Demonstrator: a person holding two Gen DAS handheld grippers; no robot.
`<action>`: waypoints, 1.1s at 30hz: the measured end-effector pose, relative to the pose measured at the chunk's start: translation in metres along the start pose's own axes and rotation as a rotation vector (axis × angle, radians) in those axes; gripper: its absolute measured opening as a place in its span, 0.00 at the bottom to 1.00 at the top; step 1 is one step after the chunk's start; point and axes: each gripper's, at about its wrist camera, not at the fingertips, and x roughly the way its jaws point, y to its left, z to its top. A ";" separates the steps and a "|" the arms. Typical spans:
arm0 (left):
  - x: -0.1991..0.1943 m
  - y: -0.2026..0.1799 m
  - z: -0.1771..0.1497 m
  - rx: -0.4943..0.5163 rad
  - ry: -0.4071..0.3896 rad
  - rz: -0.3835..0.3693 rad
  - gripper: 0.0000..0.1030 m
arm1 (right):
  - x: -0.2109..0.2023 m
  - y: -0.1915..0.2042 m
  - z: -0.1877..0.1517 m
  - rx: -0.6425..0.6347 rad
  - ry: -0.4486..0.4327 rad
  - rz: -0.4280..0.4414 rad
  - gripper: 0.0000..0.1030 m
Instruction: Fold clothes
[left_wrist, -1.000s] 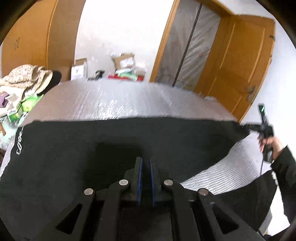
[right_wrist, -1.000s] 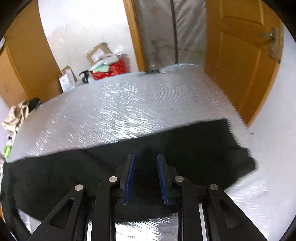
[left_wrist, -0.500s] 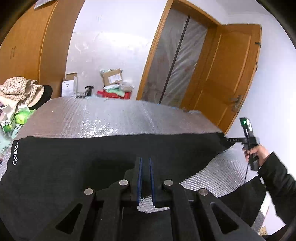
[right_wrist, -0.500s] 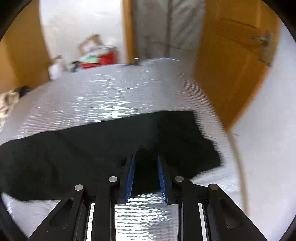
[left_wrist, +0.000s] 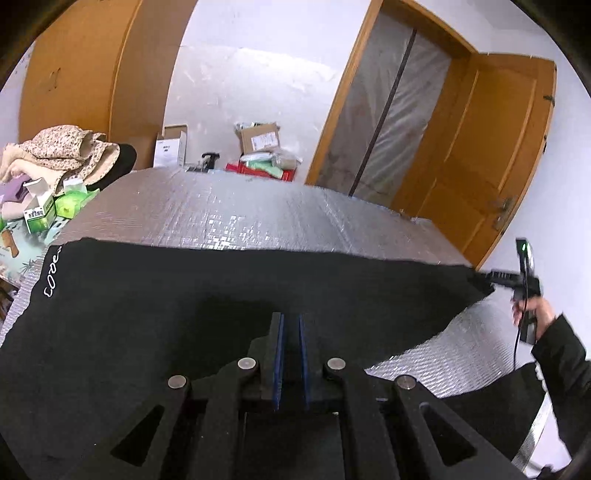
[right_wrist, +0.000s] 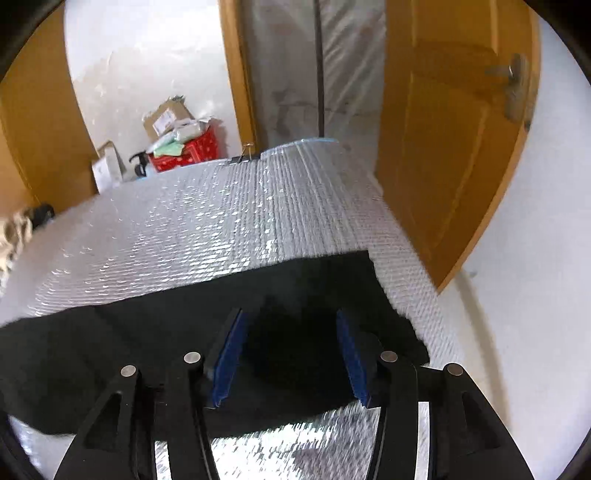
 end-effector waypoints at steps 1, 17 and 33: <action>-0.004 -0.002 0.001 -0.001 -0.021 -0.004 0.07 | -0.002 0.005 -0.004 -0.021 0.017 0.045 0.37; -0.071 -0.013 0.014 0.088 -0.326 0.303 0.07 | 0.008 0.105 -0.027 -0.262 0.048 0.151 0.25; -0.107 0.043 -0.020 -0.035 -0.165 0.281 0.07 | -0.175 0.130 -0.084 -0.224 -0.164 0.251 0.25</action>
